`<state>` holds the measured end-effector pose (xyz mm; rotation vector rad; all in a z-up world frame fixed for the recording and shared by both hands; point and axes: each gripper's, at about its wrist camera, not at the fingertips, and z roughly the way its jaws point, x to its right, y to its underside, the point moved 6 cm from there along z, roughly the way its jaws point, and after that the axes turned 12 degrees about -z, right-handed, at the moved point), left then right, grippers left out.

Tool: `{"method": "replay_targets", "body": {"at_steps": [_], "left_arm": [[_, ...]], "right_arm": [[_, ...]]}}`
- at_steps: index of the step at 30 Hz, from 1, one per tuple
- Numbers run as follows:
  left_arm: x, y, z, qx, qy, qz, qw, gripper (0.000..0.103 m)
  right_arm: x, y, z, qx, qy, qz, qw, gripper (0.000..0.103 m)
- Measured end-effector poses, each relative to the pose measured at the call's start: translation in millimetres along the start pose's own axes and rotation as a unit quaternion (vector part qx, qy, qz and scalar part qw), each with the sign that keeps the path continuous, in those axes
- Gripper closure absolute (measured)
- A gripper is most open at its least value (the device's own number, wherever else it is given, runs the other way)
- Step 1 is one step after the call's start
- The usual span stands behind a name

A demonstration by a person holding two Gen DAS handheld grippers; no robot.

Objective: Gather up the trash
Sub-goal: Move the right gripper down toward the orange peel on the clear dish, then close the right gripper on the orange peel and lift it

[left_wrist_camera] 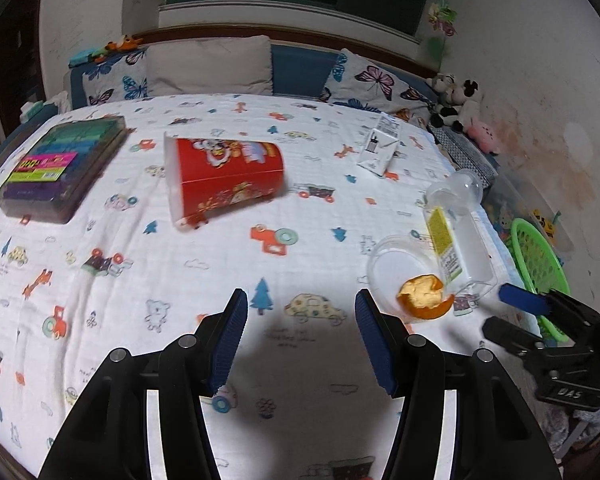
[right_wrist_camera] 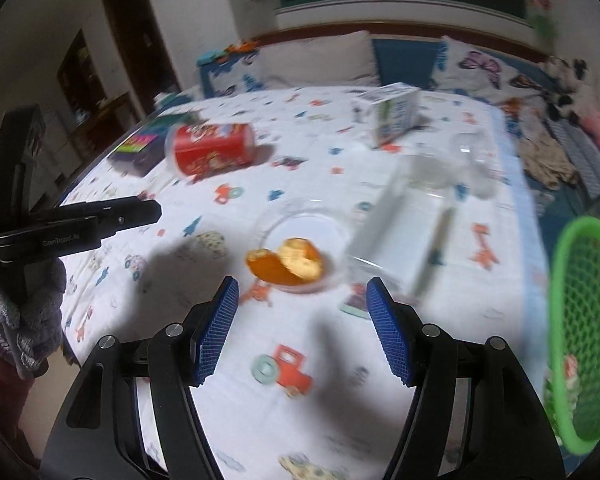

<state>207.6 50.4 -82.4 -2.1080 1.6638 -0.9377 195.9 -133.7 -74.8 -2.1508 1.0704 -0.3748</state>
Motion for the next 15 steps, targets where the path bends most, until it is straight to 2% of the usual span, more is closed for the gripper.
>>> {"method": "replay_targets", "body": {"at_steps": [4,12,15], "left_arm": [[-10.8,0.0,0.5,-0.002,-0.002,-0.011,0.9999,0.049],[-24.1,-1.5,3.9,-0.003,-0.001,-0.026,0.9997,0.049],[-25.5,-1.5,5.7,-0.004,0.000,-0.028,0.9996,0.049]], "right_arm": [[-6.3,-6.7,22.2,-0.015,-0.016,-0.010,1.000,0.038],[-12.3,-20.5,48.7,-0.049,-0.020,-0.071,0.996,0.038],[-10.8,-20.3,58.0,-0.069,-0.033,-0.084,0.993,0.038]]}}
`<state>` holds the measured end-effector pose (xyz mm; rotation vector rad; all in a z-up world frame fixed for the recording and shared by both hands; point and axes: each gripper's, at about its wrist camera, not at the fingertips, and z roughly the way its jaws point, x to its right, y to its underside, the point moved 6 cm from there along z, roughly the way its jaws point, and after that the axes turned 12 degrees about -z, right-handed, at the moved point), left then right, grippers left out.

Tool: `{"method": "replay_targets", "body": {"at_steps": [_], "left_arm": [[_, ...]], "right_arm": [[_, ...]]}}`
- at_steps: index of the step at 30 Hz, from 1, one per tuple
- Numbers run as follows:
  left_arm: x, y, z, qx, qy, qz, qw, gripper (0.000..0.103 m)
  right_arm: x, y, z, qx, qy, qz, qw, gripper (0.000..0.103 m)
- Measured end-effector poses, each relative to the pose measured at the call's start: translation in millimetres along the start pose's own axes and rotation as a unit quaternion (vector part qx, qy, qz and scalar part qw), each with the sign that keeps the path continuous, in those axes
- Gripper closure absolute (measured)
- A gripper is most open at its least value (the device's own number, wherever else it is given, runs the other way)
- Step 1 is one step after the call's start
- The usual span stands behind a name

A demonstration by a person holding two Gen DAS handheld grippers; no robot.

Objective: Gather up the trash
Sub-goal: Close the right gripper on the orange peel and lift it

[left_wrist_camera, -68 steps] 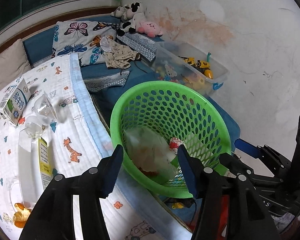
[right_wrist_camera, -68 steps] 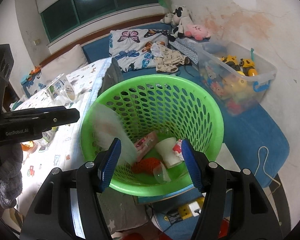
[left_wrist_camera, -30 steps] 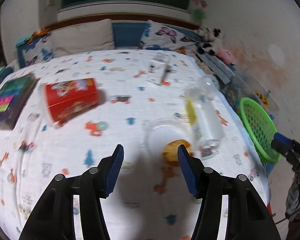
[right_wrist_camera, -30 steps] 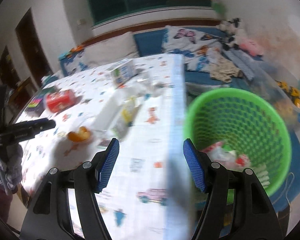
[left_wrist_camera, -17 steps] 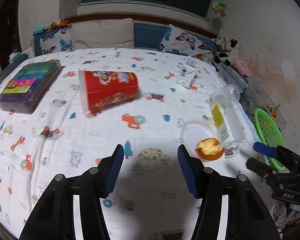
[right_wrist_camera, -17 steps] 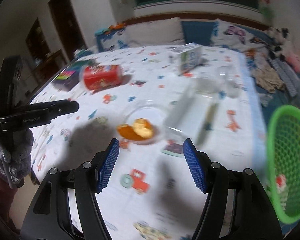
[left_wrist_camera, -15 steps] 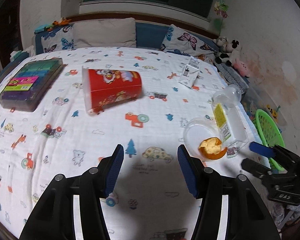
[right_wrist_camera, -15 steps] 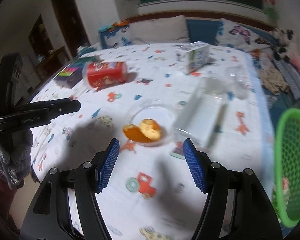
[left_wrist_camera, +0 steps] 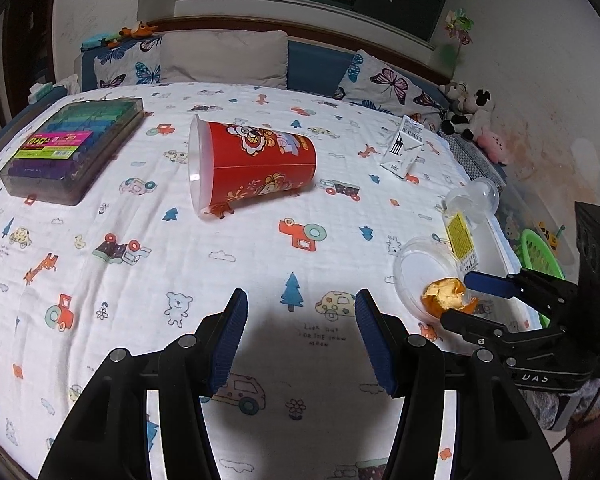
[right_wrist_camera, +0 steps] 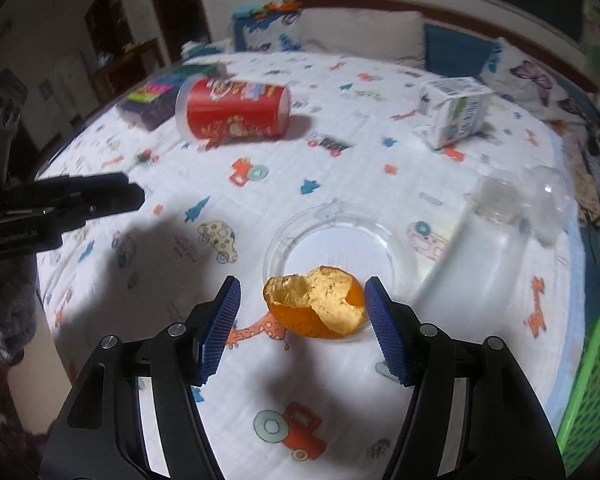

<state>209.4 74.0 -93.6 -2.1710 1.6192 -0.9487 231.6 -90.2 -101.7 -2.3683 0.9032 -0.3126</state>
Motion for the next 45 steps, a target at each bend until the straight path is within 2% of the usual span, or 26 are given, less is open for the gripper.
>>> {"method": "replay_targets", "body": {"at_steps": [7,19,21,23,24,33,45], "left_arm": [[-3.3,-0.8,7.9,-0.007,-0.002,-0.004,1.0000,0.049],[-5.9,-2.1,16.8,-0.013,0.000,-0.012,0.9998,0.049],[-5.6,-2.3,16.6,-0.013,0.000,-0.012,0.9999,0.049],[-5.5,-2.8,16.5,-0.012,0.001,-0.012,0.9999,0.049],[-5.4,-2.5,16.2,-0.011,0.001,-0.011,0.9999,0.049],[-3.3,-1.6,15.0,-0.012,0.004,-0.009,0.9999,0.049],[9.3,0.4,15.3,-0.013,0.007,0.001,0.9999,0.049]], "right_arm": [[1.9,-1.3,12.0,-0.027,-0.006,-0.031,0.999,0.034],[-3.3,-0.3,24.3,-0.088,-0.005,-0.088,0.992,0.036],[-4.3,0.1,26.0,-0.100,-0.011,-0.092,0.991,0.039],[-4.2,1.8,27.8,-0.111,-0.035,-0.078,0.990,0.048],[-2.2,3.4,29.2,-0.117,-0.033,-0.077,0.990,0.051],[-0.1,3.4,13.9,-0.076,-0.043,-0.045,0.995,0.058],[0.5,8.0,10.3,-0.051,-0.077,0.013,0.996,0.055]]}}
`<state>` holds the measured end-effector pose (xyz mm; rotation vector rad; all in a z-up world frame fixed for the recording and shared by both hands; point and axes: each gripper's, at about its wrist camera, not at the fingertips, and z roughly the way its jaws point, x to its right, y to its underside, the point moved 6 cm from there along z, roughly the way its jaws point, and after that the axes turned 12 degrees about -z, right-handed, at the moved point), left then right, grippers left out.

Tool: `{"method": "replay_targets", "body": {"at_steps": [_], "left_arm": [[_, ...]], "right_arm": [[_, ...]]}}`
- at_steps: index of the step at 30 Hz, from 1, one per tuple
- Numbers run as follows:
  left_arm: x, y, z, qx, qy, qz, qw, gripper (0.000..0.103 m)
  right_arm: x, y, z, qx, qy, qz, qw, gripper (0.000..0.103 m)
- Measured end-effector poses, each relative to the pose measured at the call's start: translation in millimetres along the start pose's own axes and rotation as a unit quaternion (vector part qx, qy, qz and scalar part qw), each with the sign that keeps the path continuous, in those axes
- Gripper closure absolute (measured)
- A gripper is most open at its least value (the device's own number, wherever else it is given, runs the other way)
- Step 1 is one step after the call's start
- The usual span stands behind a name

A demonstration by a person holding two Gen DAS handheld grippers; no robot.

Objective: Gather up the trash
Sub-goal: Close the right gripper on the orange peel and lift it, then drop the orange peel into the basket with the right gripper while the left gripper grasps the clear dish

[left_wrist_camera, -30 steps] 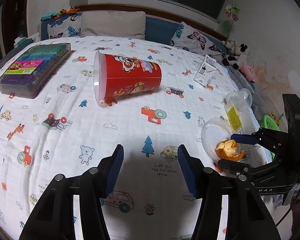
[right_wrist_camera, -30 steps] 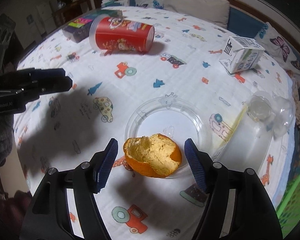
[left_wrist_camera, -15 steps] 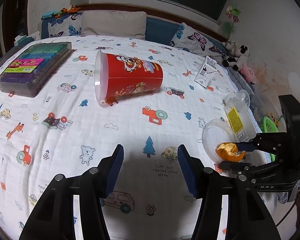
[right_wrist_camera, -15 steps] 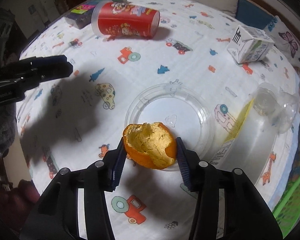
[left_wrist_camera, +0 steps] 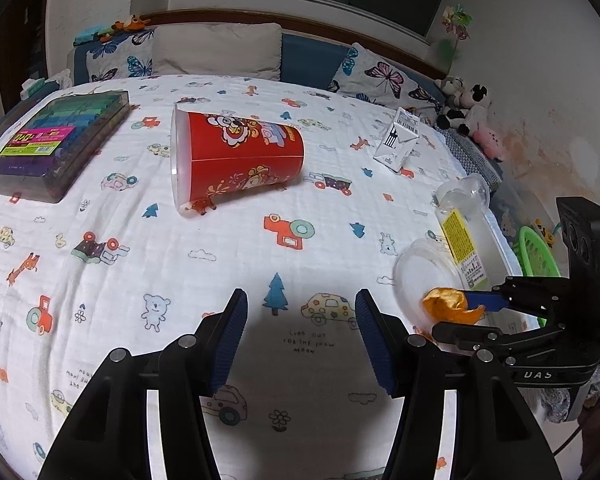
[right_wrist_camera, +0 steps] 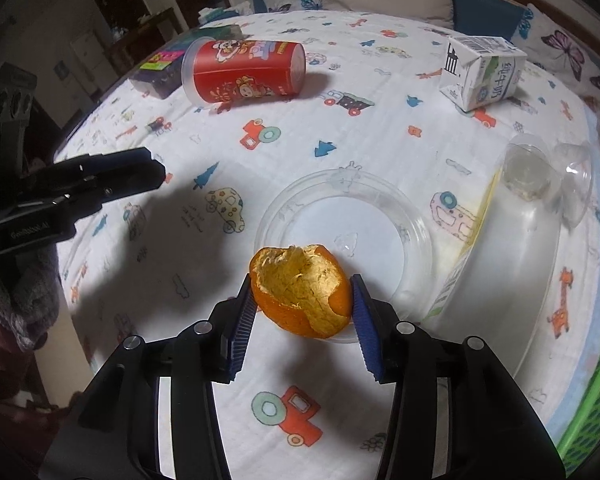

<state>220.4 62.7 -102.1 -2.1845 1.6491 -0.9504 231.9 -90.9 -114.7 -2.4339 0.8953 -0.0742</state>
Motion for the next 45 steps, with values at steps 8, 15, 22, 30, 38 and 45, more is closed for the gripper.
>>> {"method": "replay_targets", "body": {"at_steps": [8,15,22,30,38,45], "left_arm": [[-0.3,-0.7,1.8,-0.003,0.000,0.001,1.0000,0.049],[9.9,0.3,8.0,-0.009,0.008,0.013,0.9998,0.049],[35.2,3.0,25.1,-0.028,0.026,0.034,0.9987,0.053],[73.0,8.6,57.1,-0.053,0.031,0.083,0.9947,0.067],[82.7,11.2,82.0,-0.074,0.030,0.090,0.9928,0.079],[87.8,12.8,83.9,-0.071,0.029,0.102,0.9918,0.095]], "right_arm": [[-0.2,1.2,-2.0,0.014,-0.003,0.011,1.000,0.057],[0.2,1.7,-17.9,0.049,0.004,0.023,0.999,0.064],[1.2,9.5,-47.1,0.082,0.024,0.037,0.996,0.068],[13.3,28.7,-88.2,0.122,0.070,0.062,0.988,0.068],[46.8,67.2,-125.4,0.142,0.124,0.116,0.975,0.068],[80.7,105.8,-153.0,0.156,0.165,0.178,0.958,0.068]]}}
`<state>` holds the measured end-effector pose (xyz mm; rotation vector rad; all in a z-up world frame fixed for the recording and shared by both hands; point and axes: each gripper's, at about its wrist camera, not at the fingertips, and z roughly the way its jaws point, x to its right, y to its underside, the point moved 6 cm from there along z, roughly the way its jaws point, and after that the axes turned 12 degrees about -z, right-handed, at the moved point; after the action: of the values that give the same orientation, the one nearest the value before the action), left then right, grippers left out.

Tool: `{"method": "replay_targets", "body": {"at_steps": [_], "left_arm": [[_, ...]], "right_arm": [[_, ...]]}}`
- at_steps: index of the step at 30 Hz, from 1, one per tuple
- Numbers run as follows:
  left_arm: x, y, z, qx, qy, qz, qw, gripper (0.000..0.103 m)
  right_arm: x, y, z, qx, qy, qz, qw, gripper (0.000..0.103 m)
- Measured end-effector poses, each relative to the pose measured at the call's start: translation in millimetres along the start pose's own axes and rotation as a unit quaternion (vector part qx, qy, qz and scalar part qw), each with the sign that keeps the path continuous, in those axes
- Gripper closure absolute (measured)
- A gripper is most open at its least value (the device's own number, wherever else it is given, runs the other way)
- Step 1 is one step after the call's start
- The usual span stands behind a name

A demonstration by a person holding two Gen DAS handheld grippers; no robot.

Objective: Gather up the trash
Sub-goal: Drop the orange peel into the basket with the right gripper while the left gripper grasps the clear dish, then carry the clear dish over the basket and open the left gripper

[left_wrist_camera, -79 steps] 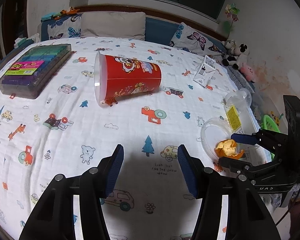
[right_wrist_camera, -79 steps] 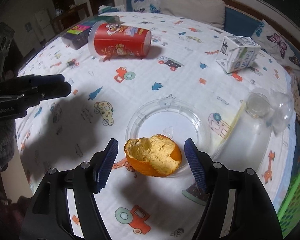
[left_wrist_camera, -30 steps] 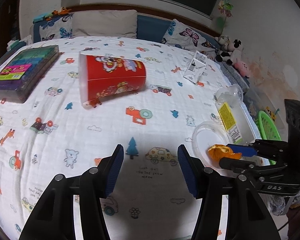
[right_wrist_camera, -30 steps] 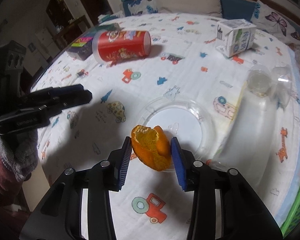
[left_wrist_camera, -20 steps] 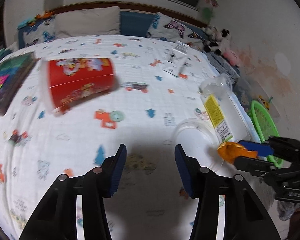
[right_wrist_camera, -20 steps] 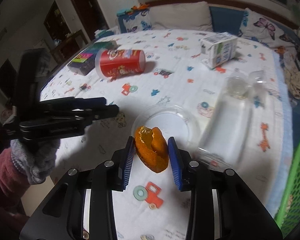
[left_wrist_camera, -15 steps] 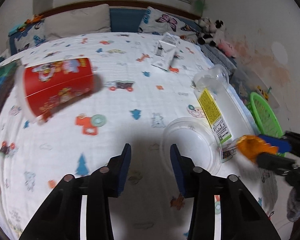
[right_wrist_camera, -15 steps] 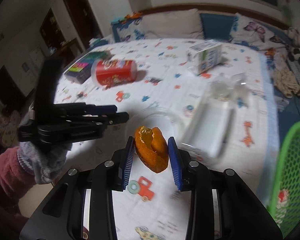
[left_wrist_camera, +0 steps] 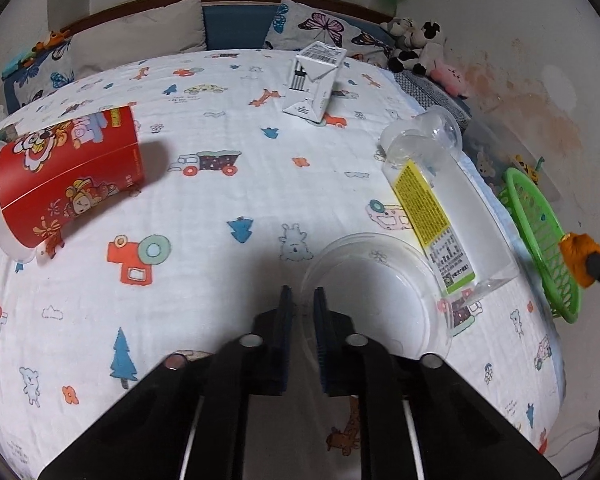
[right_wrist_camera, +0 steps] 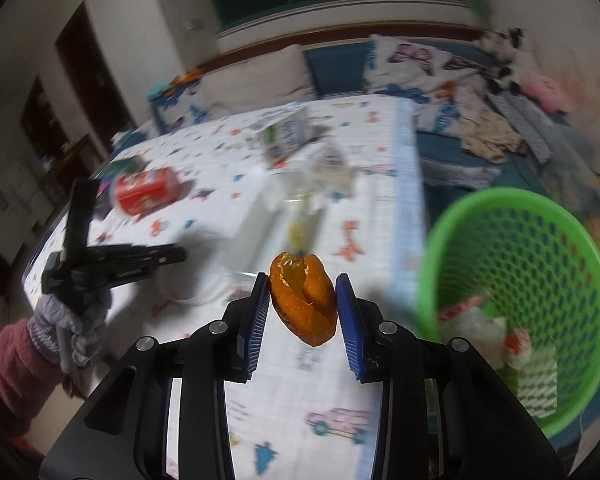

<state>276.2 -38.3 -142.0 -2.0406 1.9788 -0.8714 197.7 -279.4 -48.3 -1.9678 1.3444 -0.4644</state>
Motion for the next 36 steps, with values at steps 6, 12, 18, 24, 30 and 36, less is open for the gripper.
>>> {"method": "replay_targets", "body": {"at_steps": [6,12,18,24,30,36], "left_arm": [[3.2,1.9,-10.2,0.016,-0.011,0.005,0.9998,0.098],[7.1,1.4,-44.7,0.042,-0.001,0.011,0.9991,0.098],[19.2,-3.8,-81.0,0.064,0.024,0.015,0.9976,0.099],[62.7,-12.2,-98.6,0.077,0.052,0.038,0.9950,0.099],[120.7,-19.9,-90.7,0.070,0.071,0.071,0.9925,0.099],[181.5,-20.2,-70.5,0.055,0.086,0.103,0.9894,0.099]], "right_arm": [[31.4,15.0,-15.1,0.004,0.036,0.033,0.999,0.068],[61.2,29.4,-28.7,0.006,0.077,0.060,0.995,0.068],[96.5,43.9,-34.5,0.003,0.111,0.094,0.989,0.067],[127.7,56.5,-41.3,0.004,0.131,0.127,0.983,0.064],[150.0,66.0,-57.7,0.018,0.140,0.149,0.979,0.048],[153.7,72.5,-78.6,0.030,0.146,0.143,0.978,0.048]]}}
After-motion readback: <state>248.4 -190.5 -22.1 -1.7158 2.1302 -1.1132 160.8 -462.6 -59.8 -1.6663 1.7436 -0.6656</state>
